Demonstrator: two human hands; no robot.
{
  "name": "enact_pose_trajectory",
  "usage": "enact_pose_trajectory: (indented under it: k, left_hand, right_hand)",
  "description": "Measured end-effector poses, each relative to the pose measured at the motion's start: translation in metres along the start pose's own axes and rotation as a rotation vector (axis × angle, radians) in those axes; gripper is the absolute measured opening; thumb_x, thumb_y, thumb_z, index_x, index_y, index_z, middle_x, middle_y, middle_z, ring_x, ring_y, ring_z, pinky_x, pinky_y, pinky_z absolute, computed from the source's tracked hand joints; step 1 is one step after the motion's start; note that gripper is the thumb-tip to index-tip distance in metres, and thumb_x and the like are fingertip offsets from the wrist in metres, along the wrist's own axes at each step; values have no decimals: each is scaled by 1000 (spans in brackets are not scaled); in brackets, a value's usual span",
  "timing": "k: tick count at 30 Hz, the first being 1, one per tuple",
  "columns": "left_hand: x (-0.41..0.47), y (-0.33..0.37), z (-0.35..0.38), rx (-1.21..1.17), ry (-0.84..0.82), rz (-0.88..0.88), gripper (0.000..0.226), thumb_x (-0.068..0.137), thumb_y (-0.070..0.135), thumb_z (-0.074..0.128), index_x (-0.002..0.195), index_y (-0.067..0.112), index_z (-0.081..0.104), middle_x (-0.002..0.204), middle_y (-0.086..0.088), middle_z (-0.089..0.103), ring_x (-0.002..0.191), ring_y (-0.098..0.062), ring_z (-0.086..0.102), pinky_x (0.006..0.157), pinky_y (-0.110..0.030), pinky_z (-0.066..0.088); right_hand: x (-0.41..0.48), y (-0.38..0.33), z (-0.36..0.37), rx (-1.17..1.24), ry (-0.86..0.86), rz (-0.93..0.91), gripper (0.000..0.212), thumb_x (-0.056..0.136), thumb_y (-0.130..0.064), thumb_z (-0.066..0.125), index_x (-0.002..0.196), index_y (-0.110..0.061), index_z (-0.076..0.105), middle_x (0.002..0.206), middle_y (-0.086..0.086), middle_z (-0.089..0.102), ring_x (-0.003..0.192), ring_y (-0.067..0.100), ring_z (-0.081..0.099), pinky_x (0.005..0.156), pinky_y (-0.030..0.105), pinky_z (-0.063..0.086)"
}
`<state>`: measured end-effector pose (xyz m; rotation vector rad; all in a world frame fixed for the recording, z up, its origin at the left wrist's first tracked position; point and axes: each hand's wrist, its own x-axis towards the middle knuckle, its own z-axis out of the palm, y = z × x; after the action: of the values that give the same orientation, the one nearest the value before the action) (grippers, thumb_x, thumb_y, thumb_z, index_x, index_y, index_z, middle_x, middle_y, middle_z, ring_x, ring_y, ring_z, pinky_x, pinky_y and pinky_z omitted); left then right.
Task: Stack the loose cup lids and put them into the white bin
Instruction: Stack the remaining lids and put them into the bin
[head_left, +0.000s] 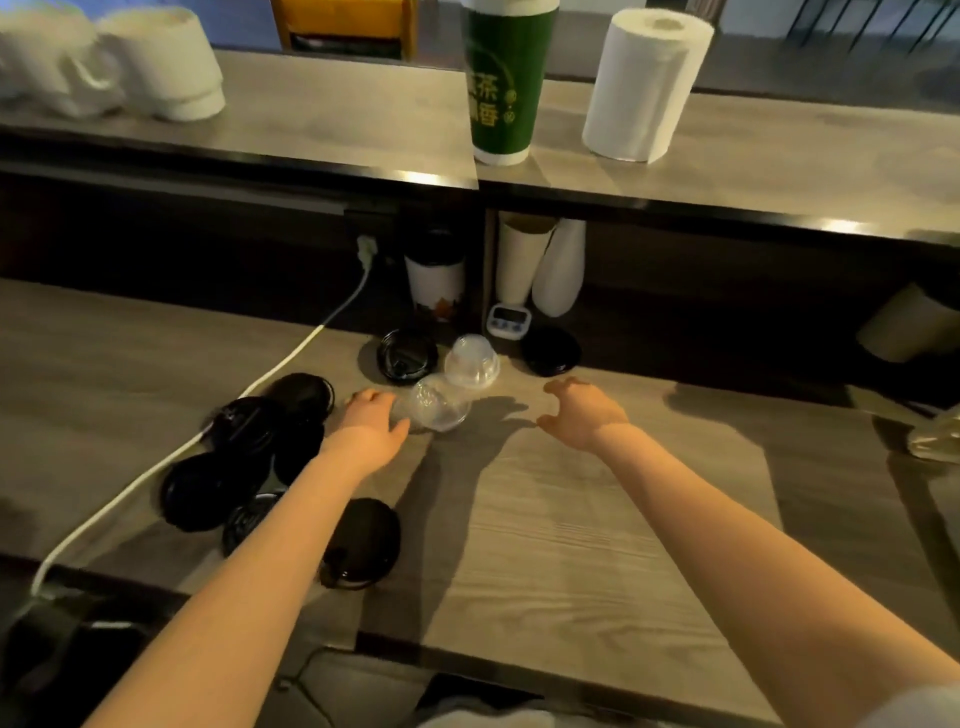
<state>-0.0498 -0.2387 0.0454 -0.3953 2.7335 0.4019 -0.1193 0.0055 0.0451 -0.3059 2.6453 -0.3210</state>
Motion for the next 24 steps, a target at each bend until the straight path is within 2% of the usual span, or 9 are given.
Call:
enact_pose_trajectory:
  k: [4, 7, 10, 15, 18, 22, 24]
  left_hand:
    - [35, -15, 1, -127, 18, -38, 55, 97, 35, 43, 147, 18, 26, 153, -8, 24, 137, -29, 29, 106, -41, 34]
    - [60, -19, 1, -285, 11, -92, 61, 95, 33, 49, 148, 19, 23, 153, -12, 22, 137, -33, 31, 107, -44, 36]
    - [87, -19, -1, -374, 21, -157, 68, 93, 33, 54, 149, 17, 19, 151, -16, 27, 134, -36, 35, 107, -44, 36]
    - [121, -17, 1, -515, 35, -290, 72, 91, 31, 58, 148, 7, 21, 149, -19, 34, 135, -36, 33, 108, -42, 31]
    - [131, -18, 8, -524, 53, -323, 70, 90, 35, 59, 145, 4, 27, 147, -21, 34, 136, -36, 31, 107, -43, 31]
    - [137, -16, 11, -425, 58, -335, 71, 89, 45, 57, 142, 4, 34, 146, -21, 32, 135, -35, 31, 106, -41, 31]
    - [138, -15, 11, -379, 82, -324, 69, 87, 46, 58, 139, 4, 38, 142, -22, 35, 132, -35, 34, 103, -40, 34]
  right_hand:
    - [26, 13, 8, 58, 25, 71, 65, 92, -35, 56, 147, -17, 28, 149, 13, 33, 133, 32, 37, 104, 39, 36]
    - [51, 20, 11, 77, -6, 145, 70, 93, -36, 54, 150, -19, 18, 157, 12, 13, 143, 32, 18, 112, 41, 27]
    - [77, 18, 13, 65, -1, 204, 70, 93, -34, 52, 151, -25, 13, 159, 7, 6, 145, 31, 8, 114, 45, 26]
    - [107, 12, 17, -26, 7, 189, 77, 91, -40, 54, 151, -30, 7, 159, 4, 3, 144, 33, 11, 114, 47, 22]
    - [110, 9, 30, -53, -7, 159, 71, 94, -38, 48, 151, -30, 7, 159, 3, 5, 145, 31, 7, 116, 47, 17]
    - [95, 10, 49, -23, 122, 68, 62, 95, -41, 45, 150, -28, 18, 159, 2, 13, 146, 27, 8, 117, 42, 14]
    - [88, 10, 55, -11, 174, 27, 59, 93, -42, 49, 146, -26, 29, 155, 3, 23, 144, 27, 15, 115, 40, 20]
